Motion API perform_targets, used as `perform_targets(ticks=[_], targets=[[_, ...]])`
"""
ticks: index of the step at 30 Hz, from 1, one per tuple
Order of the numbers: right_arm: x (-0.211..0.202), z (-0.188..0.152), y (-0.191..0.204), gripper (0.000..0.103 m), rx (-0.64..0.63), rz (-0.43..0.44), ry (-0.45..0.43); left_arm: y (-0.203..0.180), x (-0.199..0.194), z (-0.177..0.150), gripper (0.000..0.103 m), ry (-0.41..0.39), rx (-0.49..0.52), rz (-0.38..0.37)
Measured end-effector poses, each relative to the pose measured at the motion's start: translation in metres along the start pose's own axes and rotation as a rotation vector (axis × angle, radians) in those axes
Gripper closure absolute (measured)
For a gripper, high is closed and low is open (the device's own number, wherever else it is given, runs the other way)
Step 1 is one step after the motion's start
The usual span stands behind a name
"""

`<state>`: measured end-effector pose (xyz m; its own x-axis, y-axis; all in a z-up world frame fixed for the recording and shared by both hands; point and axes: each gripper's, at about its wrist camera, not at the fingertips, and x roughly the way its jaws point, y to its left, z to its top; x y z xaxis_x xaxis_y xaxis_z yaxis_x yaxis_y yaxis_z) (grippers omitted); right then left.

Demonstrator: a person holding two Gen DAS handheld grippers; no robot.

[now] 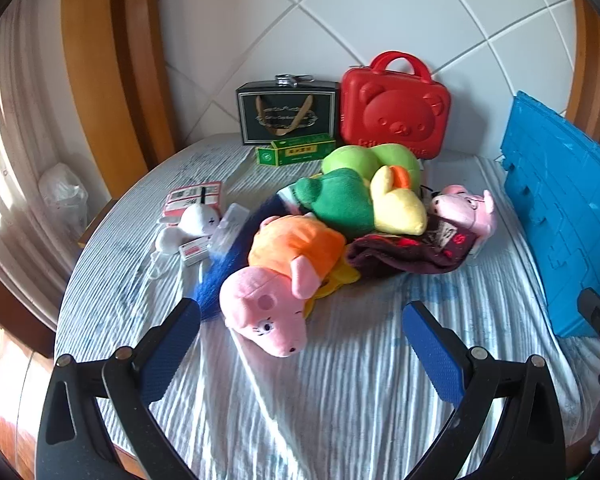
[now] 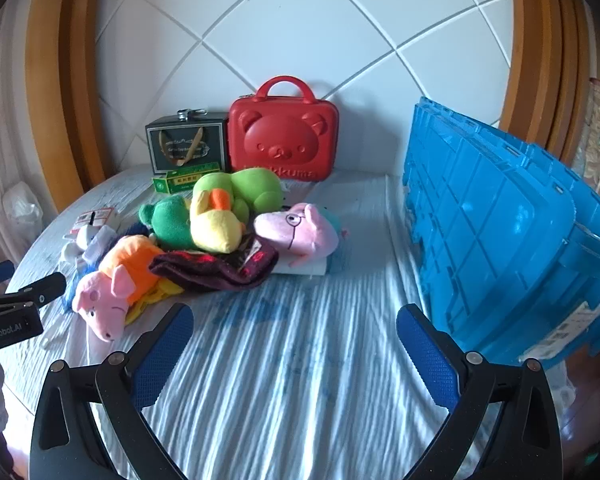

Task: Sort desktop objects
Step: 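Reach the left tool to the clear plastic box while the right tool reaches the orange-pink pig plush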

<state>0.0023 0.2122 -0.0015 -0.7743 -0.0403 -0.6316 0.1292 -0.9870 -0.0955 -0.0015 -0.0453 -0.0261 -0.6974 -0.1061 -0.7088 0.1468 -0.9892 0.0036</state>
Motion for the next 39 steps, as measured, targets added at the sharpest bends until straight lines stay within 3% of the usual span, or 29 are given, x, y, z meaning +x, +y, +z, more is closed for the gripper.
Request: perform_targets(ticks=[11, 19, 27, 32, 34, 37, 39], targets=[[0.019, 0.001, 0.03, 0.0, -0.038, 0.026, 0.046, 0.075, 0.027, -0.018, 0.001, 0.069, -0.1, 0.111], [0.053, 0.002, 0.075, 0.0, -0.067, 0.058, 0.107, 0.144, 0.064, -0.041, 0.001, 0.19, -0.146, 0.162], [0.091, -0.006, 0.119, 0.0, -0.1, 0.094, 0.198, 0.173, 0.108, -0.046, 0.001, 0.246, -0.102, 0.142], [0.103, -0.007, 0.13, 0.0, -0.089, 0.086, 0.229, 0.173, 0.136, -0.037, 0.001, 0.276, -0.098, 0.067], [0.106, -0.005, 0.13, 0.0, -0.073, 0.078, 0.242, 0.173, 0.146, -0.036, 0.004, 0.293, -0.078, 0.054], [0.111, 0.0, 0.135, 0.0, -0.061, 0.072, 0.257, 0.176, 0.159, -0.032, 0.02, 0.318, -0.052, 0.054], [0.115, 0.005, 0.139, 0.0, -0.042, 0.082, 0.265, 0.18, 0.164, -0.024, 0.024, 0.317, -0.058, 0.036]])
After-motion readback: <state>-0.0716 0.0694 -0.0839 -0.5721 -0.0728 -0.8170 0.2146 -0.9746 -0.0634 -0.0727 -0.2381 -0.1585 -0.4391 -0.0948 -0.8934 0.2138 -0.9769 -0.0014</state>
